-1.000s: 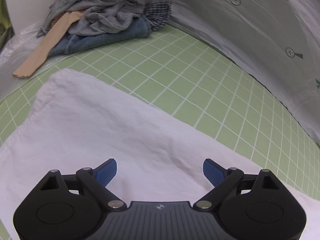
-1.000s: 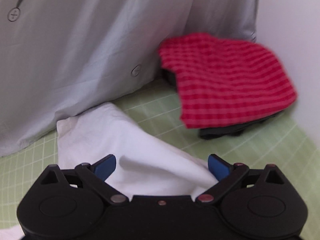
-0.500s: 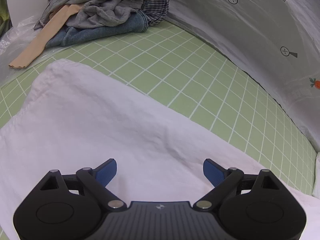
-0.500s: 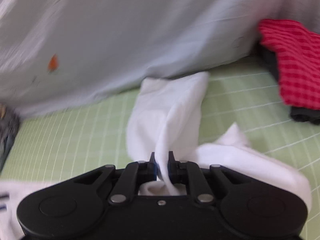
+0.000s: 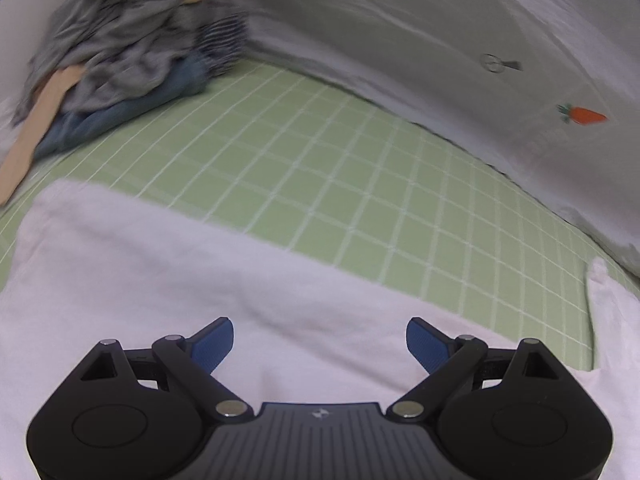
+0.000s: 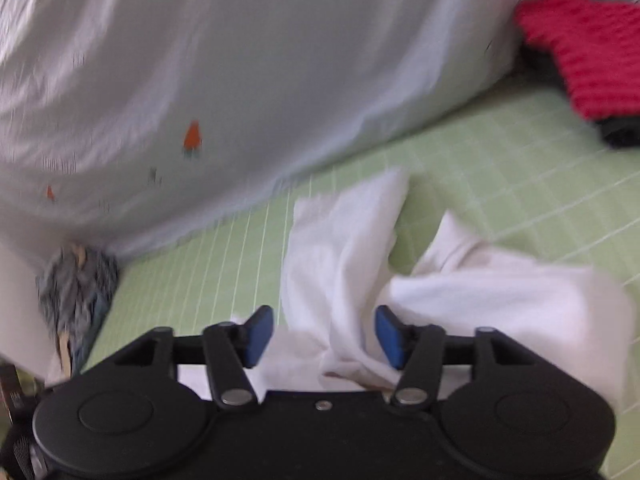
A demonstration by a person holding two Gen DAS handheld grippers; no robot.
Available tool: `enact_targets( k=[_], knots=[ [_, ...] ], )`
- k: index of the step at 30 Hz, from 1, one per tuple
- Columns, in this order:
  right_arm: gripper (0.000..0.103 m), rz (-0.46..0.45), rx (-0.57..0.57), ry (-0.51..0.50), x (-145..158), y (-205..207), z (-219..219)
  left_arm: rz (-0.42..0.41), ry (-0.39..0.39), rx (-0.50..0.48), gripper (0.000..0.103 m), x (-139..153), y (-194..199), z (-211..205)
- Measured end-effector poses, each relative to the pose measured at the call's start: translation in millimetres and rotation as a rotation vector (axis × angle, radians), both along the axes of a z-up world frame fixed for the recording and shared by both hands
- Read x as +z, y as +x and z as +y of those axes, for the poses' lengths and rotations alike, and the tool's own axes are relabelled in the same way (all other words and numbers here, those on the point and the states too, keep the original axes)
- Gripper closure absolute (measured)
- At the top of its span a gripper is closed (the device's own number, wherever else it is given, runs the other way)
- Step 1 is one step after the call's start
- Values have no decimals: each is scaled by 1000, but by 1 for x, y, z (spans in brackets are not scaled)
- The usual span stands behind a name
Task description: Fold clothes
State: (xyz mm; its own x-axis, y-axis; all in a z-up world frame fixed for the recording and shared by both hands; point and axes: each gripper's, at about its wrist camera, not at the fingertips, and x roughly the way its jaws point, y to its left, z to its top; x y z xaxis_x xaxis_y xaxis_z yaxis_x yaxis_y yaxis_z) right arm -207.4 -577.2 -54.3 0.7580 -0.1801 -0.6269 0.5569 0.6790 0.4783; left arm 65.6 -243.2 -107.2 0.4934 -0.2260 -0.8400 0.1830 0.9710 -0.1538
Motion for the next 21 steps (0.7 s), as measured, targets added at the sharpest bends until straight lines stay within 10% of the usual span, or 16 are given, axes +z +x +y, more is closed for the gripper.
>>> enact_targets(
  k=[7, 21],
  knots=[
    [7, 275, -464, -231, 9, -41, -44, -24, 1, -202, 10, 3, 32, -108],
    [7, 406, -661, -116, -40, -78, -85, -63, -64, -637, 22, -5, 51, -315]
  ],
)
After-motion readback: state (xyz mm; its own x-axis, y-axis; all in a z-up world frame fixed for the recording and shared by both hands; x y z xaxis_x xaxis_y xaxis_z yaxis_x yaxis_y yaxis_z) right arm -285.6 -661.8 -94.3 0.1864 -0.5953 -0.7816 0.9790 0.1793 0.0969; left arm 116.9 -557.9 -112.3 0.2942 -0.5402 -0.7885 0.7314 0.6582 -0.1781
